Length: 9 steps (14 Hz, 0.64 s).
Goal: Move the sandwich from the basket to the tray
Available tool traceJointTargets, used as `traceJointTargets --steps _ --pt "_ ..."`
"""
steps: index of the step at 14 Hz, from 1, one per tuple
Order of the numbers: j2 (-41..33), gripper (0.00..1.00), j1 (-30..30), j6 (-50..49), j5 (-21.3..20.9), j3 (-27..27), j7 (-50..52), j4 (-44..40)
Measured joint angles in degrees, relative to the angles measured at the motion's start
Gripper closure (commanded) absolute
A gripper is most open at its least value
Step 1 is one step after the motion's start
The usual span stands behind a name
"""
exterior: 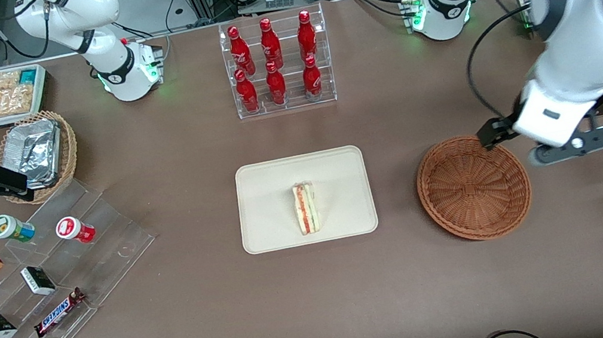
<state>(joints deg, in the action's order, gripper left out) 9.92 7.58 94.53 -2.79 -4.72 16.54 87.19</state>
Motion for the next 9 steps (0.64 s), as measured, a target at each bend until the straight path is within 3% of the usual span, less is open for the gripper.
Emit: traceJointTargets --steps 5,9 --pt "-3.3 0.00 -6.3 -1.1 1.6 0.0 -11.8 3.2" --pt "-4.4 0.00 -7.4 -1.1 2.4 0.6 -12.8 3.8"
